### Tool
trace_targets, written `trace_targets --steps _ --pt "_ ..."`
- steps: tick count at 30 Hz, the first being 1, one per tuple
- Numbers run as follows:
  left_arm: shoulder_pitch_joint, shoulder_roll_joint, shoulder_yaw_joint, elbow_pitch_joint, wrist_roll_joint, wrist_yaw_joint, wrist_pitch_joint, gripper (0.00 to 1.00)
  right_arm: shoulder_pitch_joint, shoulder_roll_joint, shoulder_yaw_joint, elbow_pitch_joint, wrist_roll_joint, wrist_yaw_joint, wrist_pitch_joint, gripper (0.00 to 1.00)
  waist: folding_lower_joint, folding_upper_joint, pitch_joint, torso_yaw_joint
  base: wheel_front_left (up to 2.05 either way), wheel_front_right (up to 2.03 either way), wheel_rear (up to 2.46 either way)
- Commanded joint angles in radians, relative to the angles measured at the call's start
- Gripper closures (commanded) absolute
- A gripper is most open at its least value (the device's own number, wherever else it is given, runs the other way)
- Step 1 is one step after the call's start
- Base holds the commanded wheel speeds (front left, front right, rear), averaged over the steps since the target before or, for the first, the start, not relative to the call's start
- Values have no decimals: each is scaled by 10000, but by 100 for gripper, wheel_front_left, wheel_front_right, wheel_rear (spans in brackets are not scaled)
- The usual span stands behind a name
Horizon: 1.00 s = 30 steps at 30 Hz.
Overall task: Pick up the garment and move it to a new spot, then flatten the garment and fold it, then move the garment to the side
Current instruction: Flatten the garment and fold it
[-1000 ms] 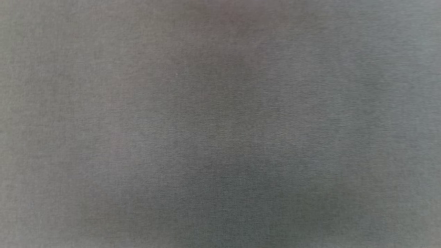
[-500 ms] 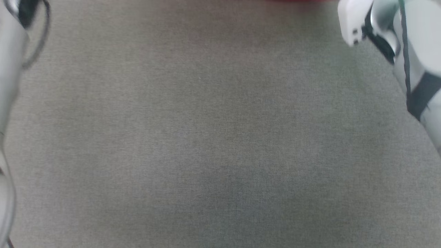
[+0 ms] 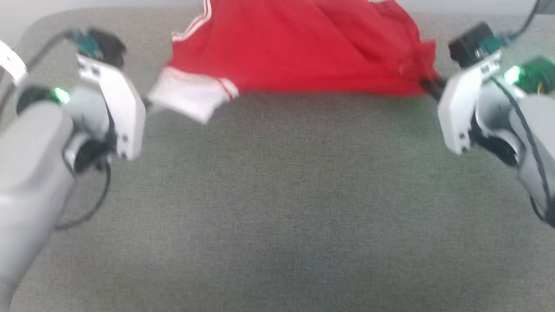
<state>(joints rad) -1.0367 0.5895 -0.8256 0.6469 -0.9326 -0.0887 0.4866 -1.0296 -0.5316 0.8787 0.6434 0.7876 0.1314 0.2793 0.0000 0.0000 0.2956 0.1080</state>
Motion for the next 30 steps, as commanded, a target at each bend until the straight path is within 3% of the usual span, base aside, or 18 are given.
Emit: trace_targets --steps 1,11,17,24,30 --pt "224 105 4 -197 -58 135 101 100 233 -83 41 -134 129 -14 92 100 0 0 -53 10 0 0 0" --pt "3347 2291 141 -5362 -1086 2648 1648 100 2240 -1705 -244 -2592 1332 -14 1321 100 0 0 -227 -93 0 0 0" --pt "4968 3343 76 -7712 -1595 4067 2145 100 3338 -2451 -310 -3984 1894 -14 2289 100 0 0 -290 -157 0 0 0" --pt "6487 4104 -60 -9546 -2133 5341 2401 100 4647 -3209 -723 -5508 2516 -14 3190 100 0 0 -324 -243 0 0 0" --pt "6744 4617 161 -10369 -2158 5824 2308 100 5291 -3290 -1403 -6093 2522 -14 3210 100 0 0 -328 -387 0 0 0"
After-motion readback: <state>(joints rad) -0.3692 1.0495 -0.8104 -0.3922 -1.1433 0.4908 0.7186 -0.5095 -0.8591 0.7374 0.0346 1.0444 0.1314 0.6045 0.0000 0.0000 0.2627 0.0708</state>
